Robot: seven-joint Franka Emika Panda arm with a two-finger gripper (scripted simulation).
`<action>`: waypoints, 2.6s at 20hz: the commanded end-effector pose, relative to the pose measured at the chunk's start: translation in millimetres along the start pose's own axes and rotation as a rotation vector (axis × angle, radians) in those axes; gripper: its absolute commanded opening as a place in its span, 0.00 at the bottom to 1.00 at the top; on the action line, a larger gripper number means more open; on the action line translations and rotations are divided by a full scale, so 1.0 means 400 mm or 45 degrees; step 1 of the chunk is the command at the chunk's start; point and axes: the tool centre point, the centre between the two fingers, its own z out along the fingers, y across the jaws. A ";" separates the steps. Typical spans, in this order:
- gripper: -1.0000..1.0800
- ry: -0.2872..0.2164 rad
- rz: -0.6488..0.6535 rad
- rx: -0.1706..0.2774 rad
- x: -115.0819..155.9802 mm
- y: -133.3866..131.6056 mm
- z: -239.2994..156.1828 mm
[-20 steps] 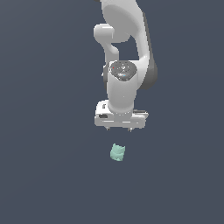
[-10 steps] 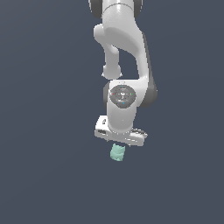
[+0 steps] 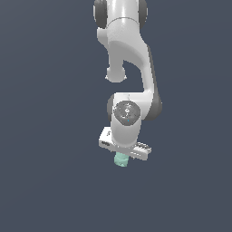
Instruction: Pick up the object and move it to a goal position.
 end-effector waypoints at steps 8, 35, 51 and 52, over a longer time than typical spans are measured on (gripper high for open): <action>0.96 0.000 0.007 -0.001 0.002 -0.001 0.029; 0.00 0.000 0.010 -0.001 0.003 -0.001 0.129; 0.00 0.000 0.010 -0.001 -0.083 -0.002 0.008; 0.00 0.000 0.010 0.000 -0.094 -0.003 -0.007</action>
